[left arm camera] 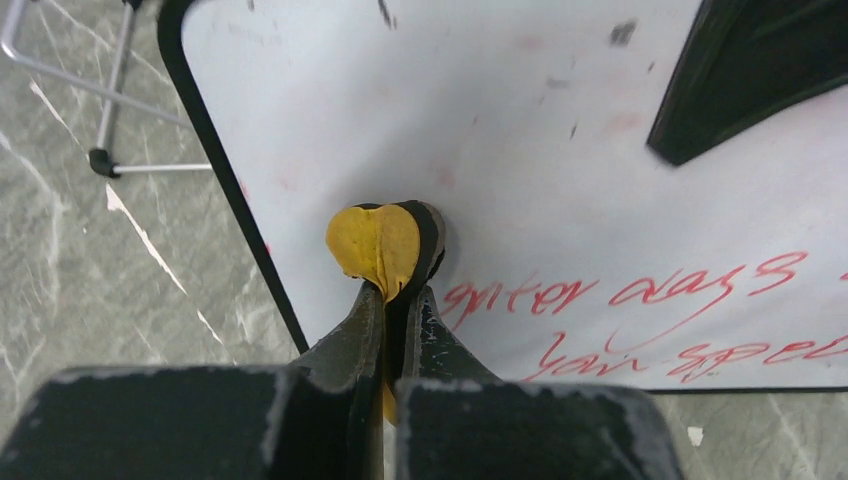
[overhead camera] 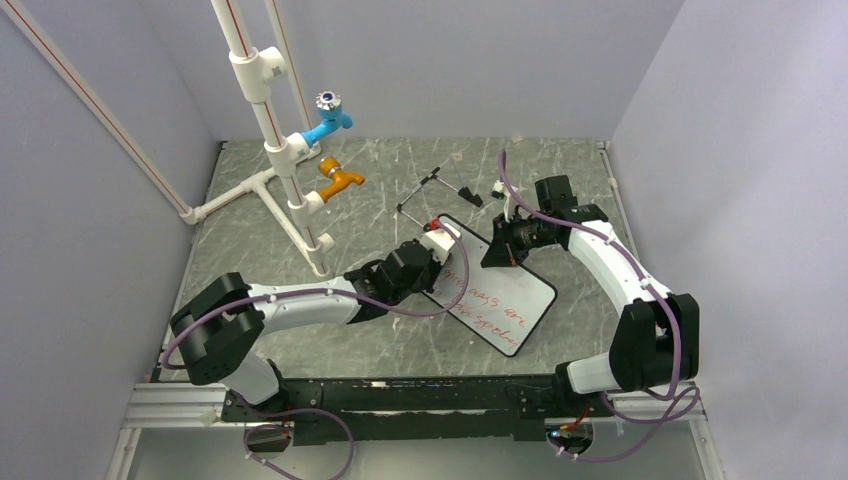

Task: Erase the whiteboard
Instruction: Erase the center of the board with the whiteboard.

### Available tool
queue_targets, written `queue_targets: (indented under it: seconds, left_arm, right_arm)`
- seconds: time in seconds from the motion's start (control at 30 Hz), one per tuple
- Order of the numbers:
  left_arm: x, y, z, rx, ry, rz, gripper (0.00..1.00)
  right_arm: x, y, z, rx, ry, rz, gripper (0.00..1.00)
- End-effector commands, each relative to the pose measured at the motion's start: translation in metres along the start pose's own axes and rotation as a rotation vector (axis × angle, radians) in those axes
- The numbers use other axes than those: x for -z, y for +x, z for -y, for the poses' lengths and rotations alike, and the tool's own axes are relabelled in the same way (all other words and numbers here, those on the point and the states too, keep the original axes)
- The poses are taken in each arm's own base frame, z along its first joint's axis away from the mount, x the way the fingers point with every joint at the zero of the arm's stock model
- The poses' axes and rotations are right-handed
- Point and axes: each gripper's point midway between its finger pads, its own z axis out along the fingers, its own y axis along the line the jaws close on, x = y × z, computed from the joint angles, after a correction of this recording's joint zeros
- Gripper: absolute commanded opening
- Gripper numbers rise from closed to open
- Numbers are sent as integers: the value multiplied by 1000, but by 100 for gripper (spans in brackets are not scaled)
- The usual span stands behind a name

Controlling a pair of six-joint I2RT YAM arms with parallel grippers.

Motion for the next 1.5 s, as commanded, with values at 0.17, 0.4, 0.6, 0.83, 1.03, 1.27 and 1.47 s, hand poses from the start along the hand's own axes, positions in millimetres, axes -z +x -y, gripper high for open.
queue_targets:
  seconds: [0.17,0.4,0.6,0.83,1.03,1.27,1.47]
  left_arm:
    - [-8,-2,-3,33,2,35,0]
    - [-5,60,5,97,40,-87,0]
    - [3,99,-1,139,11,-153,0]
    - [5,101,-4,138,-6,-159,0]
    - [0,60,-26,99,-101,-99,0]
    - [-8,-2,-39,65,-139,9,0]
    - [-9,-18,-37,60,-125,44,0]
  right_arm:
    - [-11,1,-4,145,-61,2,0]
    - [-11,1,-4,145,-65,2,0]
    - [-12,2,-5,142,-71,1,0]
    - [-12,2,-5,142,-73,0,0]
    - [-12,2,-5,141,-74,-1,0]
    - [-11,2,-6,145,-74,1,0]
    - [-11,2,-6,145,-77,-1,0]
